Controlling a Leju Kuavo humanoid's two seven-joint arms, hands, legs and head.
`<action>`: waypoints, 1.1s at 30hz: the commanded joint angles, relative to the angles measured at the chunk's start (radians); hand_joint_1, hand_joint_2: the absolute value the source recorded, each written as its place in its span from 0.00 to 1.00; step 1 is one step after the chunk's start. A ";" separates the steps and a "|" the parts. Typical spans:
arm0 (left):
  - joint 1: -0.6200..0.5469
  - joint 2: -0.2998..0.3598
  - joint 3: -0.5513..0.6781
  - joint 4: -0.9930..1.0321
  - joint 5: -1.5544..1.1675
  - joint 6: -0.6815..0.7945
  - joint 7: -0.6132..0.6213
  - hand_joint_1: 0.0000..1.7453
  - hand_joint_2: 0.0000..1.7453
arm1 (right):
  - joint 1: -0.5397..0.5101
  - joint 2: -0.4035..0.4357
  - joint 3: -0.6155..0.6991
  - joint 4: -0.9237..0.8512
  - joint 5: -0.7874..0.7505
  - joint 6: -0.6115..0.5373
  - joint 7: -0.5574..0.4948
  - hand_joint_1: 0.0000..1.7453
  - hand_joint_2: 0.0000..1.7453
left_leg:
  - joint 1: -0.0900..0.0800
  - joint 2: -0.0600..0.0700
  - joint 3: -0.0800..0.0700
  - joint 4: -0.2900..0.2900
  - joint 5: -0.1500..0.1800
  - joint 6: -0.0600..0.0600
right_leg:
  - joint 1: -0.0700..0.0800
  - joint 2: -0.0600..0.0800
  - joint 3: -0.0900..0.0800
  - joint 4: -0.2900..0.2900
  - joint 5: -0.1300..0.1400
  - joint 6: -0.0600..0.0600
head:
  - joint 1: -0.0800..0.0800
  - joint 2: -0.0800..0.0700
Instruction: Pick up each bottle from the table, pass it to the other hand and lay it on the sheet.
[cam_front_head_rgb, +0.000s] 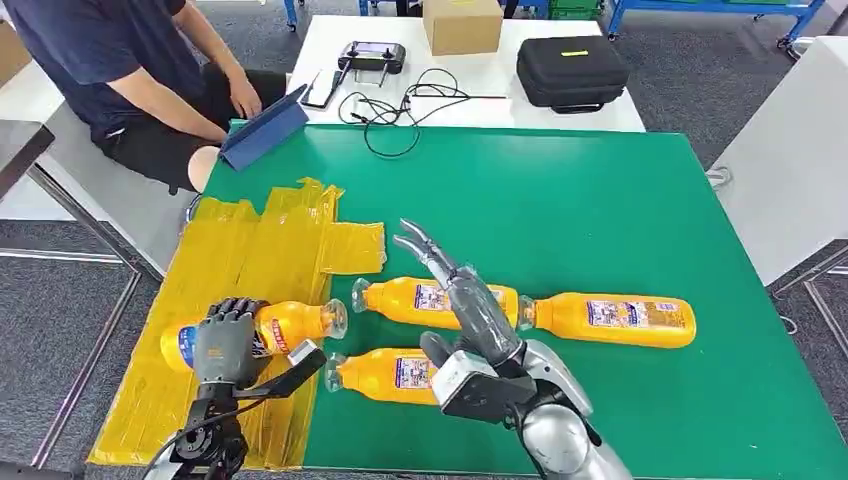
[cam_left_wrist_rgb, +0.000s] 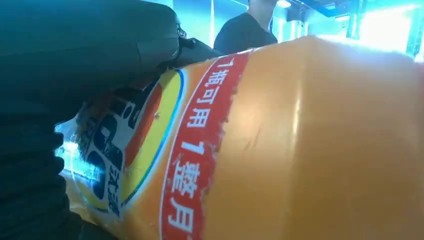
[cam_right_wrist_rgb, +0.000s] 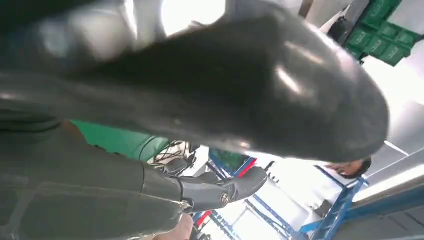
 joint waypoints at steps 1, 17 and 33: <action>0.016 -0.001 -0.023 -0.037 0.028 -0.031 0.018 1.00 1.00 | -0.100 0.030 0.033 0.154 -0.007 0.018 0.000 0.00 0.00 | 0.001 0.005 0.005 -0.001 -0.002 -0.003 | 0.001 0.003 0.005 -0.002 -0.001 -0.001 | 0.000 0.000; -0.049 0.020 -0.100 -0.051 0.111 -0.095 0.006 0.00 0.00 | -0.151 0.077 0.048 0.225 0.002 0.057 0.047 0.00 0.00 | 0.001 0.001 0.002 -0.001 0.000 -0.002 | 0.001 0.000 0.002 -0.001 0.000 -0.001 | 0.000 0.000; -0.023 0.022 -0.018 -0.170 0.523 0.026 -0.327 0.00 0.00 | -0.091 -0.009 0.095 0.248 0.104 0.008 0.099 0.00 0.00 | 0.001 0.000 0.003 -0.001 -0.001 -0.002 | 0.001 -0.002 0.004 -0.002 -0.001 -0.001 | 0.000 0.000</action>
